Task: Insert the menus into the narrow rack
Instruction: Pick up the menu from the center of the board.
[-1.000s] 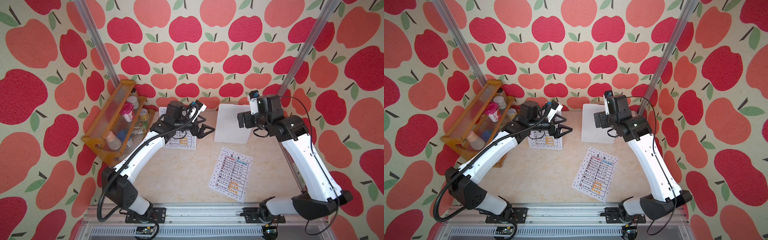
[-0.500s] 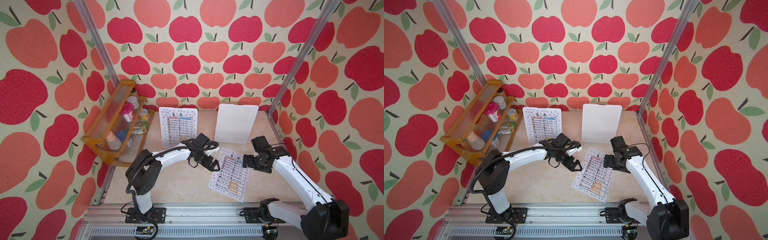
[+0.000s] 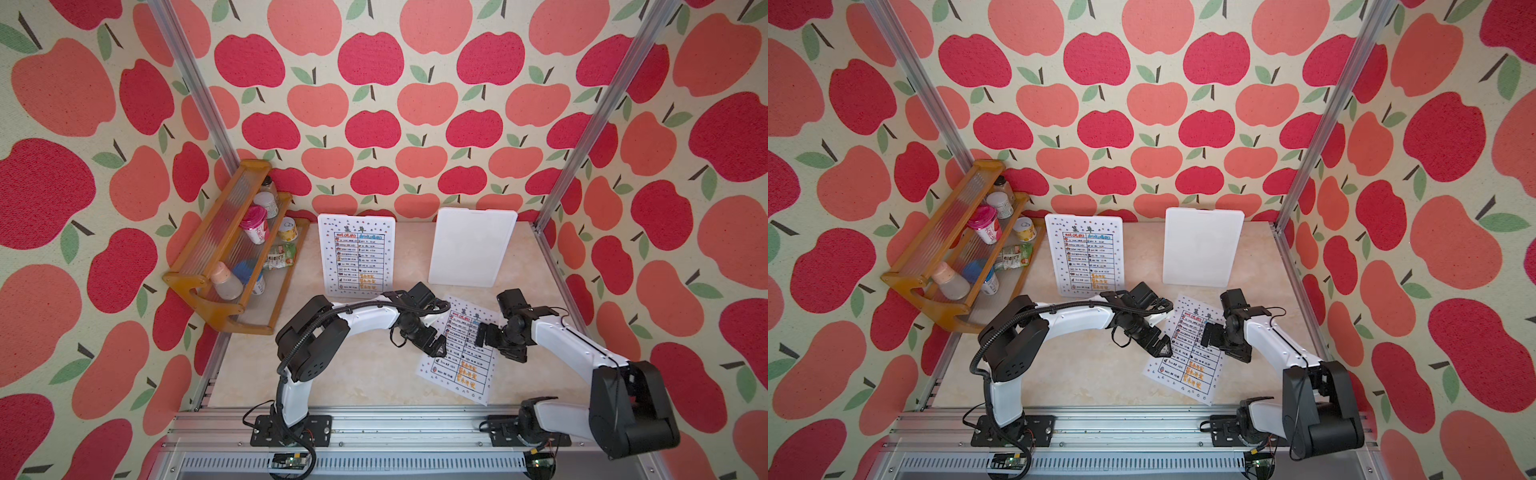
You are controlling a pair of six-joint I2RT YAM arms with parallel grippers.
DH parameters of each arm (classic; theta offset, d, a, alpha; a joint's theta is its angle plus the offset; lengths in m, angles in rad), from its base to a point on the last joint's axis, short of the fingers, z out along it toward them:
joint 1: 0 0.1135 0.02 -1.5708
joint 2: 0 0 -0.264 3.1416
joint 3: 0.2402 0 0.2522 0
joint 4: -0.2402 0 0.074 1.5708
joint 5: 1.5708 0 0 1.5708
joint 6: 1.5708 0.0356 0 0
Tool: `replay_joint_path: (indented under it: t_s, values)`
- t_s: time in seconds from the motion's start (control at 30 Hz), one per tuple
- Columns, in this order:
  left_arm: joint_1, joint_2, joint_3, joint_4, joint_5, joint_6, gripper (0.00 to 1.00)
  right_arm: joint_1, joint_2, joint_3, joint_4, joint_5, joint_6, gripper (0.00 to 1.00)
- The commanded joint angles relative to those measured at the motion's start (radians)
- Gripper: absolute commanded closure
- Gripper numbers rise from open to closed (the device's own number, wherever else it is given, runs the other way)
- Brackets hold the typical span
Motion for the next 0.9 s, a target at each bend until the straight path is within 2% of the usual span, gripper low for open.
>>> replay_joint_path:
  t_s: [0.0,0.27,0.63,0.77,0.87]
  values:
    - [0.001,0.043,0.025,-0.030,-0.052,-0.015,0.01,-0.007,0.037,-0.027,0.077,-0.047,0.011,0.01]
    - [-0.002,0.070,0.033,-0.016,-0.037,-0.040,0.01,0.021,0.033,-0.077,0.159,-0.085,0.055,0.01]
    - [-0.004,0.059,0.014,0.005,-0.037,-0.048,0.01,0.141,0.101,-0.048,0.206,-0.062,0.129,0.02]
    - [-0.005,0.052,-0.007,0.018,-0.042,-0.049,0.01,0.154,0.122,-0.053,0.245,-0.062,0.157,0.08]
    - [-0.005,0.041,-0.024,0.026,-0.048,-0.049,0.01,0.164,0.120,-0.063,0.268,-0.057,0.173,0.17]
